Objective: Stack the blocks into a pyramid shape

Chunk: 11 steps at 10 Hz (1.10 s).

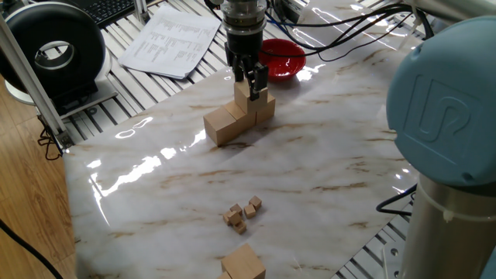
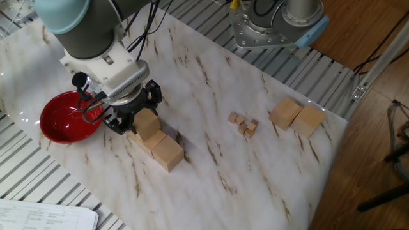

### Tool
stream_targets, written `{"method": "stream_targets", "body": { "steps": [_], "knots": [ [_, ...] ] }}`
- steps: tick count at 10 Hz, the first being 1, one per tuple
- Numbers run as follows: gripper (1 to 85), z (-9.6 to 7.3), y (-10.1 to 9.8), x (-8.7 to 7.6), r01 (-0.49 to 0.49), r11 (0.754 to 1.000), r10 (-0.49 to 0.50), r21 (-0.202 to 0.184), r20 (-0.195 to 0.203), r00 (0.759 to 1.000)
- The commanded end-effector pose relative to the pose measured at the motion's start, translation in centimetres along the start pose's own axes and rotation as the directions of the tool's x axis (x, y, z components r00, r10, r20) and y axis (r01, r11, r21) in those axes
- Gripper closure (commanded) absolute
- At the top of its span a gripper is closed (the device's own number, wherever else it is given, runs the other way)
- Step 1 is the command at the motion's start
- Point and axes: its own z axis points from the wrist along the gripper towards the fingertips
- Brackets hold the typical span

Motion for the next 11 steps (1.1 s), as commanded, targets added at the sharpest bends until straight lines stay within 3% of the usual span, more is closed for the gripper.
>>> {"method": "stream_targets", "body": {
  "steps": [1,7,11],
  "knots": [
    [84.3,-0.18,-0.52,-0.50,0.022,1.000,-0.023,0.021,0.021,1.000],
    [84.3,-0.28,-0.31,-0.02,0.090,0.996,-0.090,0.014,0.004,0.996],
    [84.3,-0.17,0.28,-0.02,0.092,0.996,-0.092,-0.007,0.021,0.996]
  ]
}}
